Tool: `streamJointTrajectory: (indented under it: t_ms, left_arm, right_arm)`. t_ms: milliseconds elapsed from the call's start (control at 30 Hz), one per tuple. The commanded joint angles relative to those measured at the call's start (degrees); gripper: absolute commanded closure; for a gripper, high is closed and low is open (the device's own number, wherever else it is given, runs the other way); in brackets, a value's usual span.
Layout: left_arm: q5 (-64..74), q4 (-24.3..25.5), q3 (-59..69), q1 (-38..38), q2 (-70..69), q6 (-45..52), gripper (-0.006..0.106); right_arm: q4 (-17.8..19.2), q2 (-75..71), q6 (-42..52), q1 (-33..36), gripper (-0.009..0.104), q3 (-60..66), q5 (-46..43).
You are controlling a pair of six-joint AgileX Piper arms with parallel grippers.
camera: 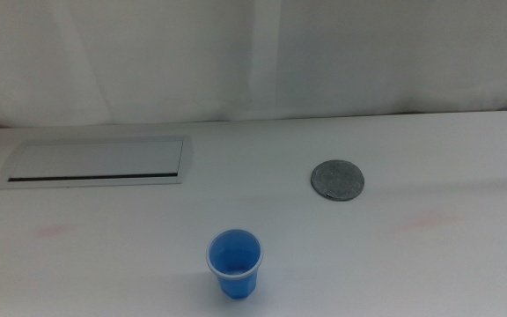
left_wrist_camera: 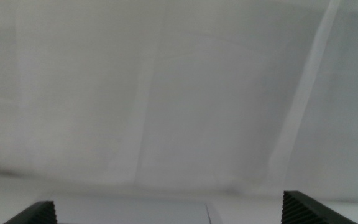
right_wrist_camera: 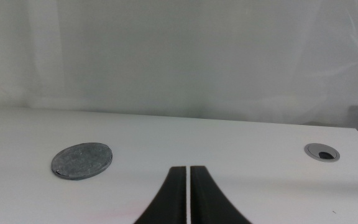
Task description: Place an empty cup on a cup mat.
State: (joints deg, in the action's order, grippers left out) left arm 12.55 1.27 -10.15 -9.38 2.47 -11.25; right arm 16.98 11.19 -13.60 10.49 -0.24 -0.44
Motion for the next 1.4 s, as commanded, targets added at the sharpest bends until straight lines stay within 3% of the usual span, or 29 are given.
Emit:
streamJointTrajectory:
  t_ms: [0,167,467,833,1000,1167,1233,1367]
  left_arm:
    - [8.8,-0.6,-5.6,-0.4,3.1,0.8,0.009]
    - [19.4,-3.3,-16.2,-0.4,12.5,3.5,0.009]
    - [22.6,-24.8,-29.5,-0.4,30.5,22.1,0.009]
    - [40.7,-25.4,-46.6,-1.5,54.7,20.9,0.011]
    - [41.9,-17.4,-49.4,-9.9,62.0,11.2,0.011]
    - [42.4,1.5,-50.2,-23.1,68.2,-9.4,0.011]
    - [43.3,6.7,-50.2,-27.4,70.5,-16.8,0.011]
    - [41.2,9.0,-50.2,-34.1,75.6,-24.4,0.011]
  right_arm:
    - [0.4,0.2,0.1,-0.3,0.098,2.3,-0.3]
    - [0.4,0.2,0.1,-0.3,0.098,2.3,-0.3]
    - [0.4,0.2,0.1,-0.3,0.098,2.3,-0.3]
    - [0.4,0.2,0.1,-0.3,0.098,2.3,-0.3]
    - [0.4,0.2,0.1,-0.3,0.098,2.3,-0.3]
    - [0.4,0.2,0.1,-0.3,0.098,2.3,-0.3]
    - [0.4,0.2,0.1,-0.3,0.098,2.3,-0.3]
    - [0.4,0.2,0.1,-0.3,0.098,2.3,-0.3]
